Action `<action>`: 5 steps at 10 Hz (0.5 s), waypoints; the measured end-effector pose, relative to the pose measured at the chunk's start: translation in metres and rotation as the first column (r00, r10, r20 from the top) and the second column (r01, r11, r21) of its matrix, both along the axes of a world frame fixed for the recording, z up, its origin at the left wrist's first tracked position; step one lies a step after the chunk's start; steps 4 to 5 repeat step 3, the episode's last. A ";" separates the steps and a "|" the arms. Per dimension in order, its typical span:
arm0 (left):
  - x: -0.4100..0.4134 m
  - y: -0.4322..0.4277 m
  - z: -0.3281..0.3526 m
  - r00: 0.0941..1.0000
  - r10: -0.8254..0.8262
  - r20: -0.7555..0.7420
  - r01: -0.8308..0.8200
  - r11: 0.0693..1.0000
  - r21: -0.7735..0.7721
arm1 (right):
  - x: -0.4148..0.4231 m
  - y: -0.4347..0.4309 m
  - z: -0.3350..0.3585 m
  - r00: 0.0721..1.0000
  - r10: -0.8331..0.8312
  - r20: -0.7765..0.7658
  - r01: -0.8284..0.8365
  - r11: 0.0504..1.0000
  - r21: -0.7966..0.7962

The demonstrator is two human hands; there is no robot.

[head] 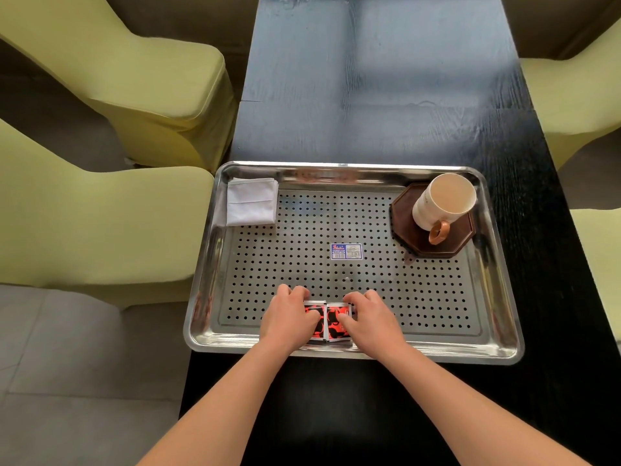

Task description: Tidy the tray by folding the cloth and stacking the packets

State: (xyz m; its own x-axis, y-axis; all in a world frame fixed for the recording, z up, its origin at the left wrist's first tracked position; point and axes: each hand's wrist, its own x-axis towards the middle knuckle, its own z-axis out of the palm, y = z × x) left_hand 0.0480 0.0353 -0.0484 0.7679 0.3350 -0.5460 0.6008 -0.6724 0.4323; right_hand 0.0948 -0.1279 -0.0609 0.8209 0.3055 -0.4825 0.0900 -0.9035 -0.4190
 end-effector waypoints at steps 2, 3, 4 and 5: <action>0.000 0.002 0.006 0.994 -0.083 0.065 0.079 0.995 0.061 | 0.005 0.000 0.008 1.000 0.002 0.007 -0.002 1.000 0.025; 0.000 0.004 0.012 0.984 -0.137 0.113 0.122 0.984 0.129 | 0.009 0.001 0.015 0.999 0.002 0.043 -0.004 0.999 0.042; 0.000 0.004 0.012 0.984 -0.137 0.113 0.122 0.984 0.129 | 0.009 0.001 0.015 0.999 0.002 0.043 -0.004 0.999 0.042; 0.000 0.004 0.012 0.984 -0.137 0.113 0.122 0.984 0.129 | 0.009 0.001 0.015 0.999 0.002 0.043 -0.004 0.999 0.042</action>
